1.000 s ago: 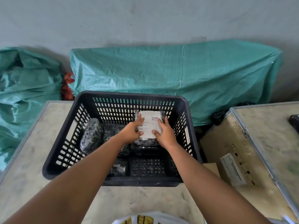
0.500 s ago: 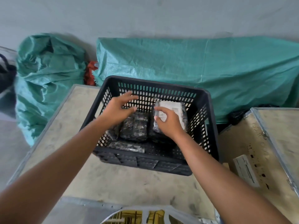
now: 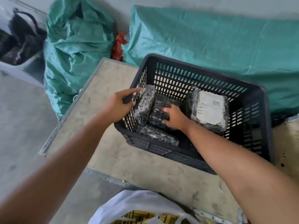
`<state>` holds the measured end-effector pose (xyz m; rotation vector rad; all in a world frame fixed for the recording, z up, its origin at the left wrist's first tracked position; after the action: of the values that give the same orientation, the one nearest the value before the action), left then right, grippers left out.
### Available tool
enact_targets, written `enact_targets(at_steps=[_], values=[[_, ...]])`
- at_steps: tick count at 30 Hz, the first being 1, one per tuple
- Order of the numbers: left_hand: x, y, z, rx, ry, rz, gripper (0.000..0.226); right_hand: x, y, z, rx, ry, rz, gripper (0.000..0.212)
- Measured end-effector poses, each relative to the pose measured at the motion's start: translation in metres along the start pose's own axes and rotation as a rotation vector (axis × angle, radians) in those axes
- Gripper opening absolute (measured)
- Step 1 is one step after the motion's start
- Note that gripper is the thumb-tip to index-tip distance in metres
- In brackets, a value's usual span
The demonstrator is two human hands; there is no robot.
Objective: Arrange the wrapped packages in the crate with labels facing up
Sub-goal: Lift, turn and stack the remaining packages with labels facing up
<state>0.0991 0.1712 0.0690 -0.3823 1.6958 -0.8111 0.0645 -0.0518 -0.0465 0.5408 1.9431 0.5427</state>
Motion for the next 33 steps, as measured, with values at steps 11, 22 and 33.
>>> enact_targets(at_steps=[11, 22, 33], values=[[0.005, 0.005, 0.005, 0.0, -0.002, -0.051, 0.052, 0.05, -0.03, 0.016, 0.124, 0.14, -0.37, 0.13], [0.002, 0.0, 0.002, 0.002, -0.015, -0.063, 0.054, 0.015, -0.013, 0.013, 0.007, 0.052, -0.201, 0.113], [0.0, -0.002, -0.002, -0.011, -0.032, -0.082, 0.057, -0.04, 0.001, -0.007, -0.133, -0.075, 0.047, 0.072]])
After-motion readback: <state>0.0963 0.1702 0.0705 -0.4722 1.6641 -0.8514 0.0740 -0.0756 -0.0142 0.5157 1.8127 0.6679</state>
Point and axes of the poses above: each hand's wrist, its own z-axis towards the middle knuckle, its own x-axis out of the palm, y = z × x, the point moved 10 cm from there along z, towards the middle knuckle, and after that the axes turned 13 degrees about z, right-handed, at the moved point
